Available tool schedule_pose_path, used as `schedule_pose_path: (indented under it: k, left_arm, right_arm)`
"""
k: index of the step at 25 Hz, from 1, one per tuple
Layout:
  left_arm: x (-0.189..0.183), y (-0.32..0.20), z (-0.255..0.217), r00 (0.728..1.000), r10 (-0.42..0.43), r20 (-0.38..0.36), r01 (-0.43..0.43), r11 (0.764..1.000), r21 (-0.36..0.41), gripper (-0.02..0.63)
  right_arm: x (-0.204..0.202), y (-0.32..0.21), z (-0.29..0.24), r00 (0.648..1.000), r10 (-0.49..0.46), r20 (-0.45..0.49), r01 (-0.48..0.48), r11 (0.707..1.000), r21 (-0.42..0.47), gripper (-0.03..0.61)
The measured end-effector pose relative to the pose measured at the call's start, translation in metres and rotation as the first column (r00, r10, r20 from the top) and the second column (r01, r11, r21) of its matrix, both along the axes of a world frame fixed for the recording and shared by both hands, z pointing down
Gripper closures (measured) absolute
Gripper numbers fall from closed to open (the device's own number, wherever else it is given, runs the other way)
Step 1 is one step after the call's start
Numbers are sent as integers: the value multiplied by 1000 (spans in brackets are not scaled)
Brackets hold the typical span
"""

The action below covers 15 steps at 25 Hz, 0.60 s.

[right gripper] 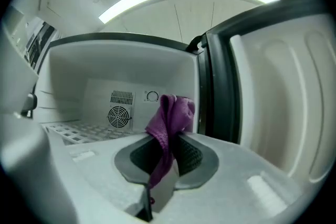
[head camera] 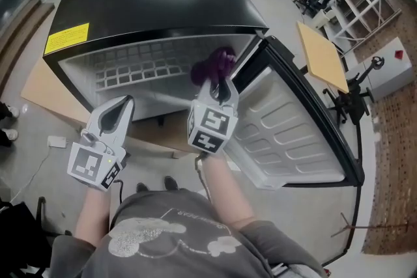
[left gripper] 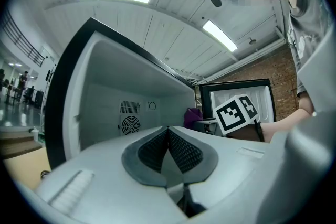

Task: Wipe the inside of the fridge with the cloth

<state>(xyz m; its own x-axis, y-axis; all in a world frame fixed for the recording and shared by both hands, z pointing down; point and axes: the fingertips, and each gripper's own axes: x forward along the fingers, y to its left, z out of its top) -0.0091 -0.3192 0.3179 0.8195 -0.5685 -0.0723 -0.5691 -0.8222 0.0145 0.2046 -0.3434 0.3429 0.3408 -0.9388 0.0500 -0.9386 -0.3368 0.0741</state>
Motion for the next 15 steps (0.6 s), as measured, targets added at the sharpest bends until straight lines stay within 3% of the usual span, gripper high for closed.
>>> schedule_pose_path:
  k: [4,7,9,12,15]
  left_arm:
    - [-14,2,11,1000,-14,3,14,1000,-15,598]
    - [-30,0,19,999,-51,0,51,999,-4,598]
    - [-47,0,23,995,-102,-1,102,994,27,598]
    - [-79,1,34,982,-190,-12,191,981,47,598]
    - [-115,-6,61,958,-288,4,288,958,0,598]
  right_arm:
    - [-10,22,12,1000,-8,4,7,1000,19,537]
    - [-48,27,23,989,-146,-3,145,988,57,537]
    - [-87,32,35,959,-282,-34,283,956,70,537]
    - [-148,42,59,875,-474,-99,480,876,52,537]
    - [-193,38,106,802,-593,-73,589,805,-70,537]
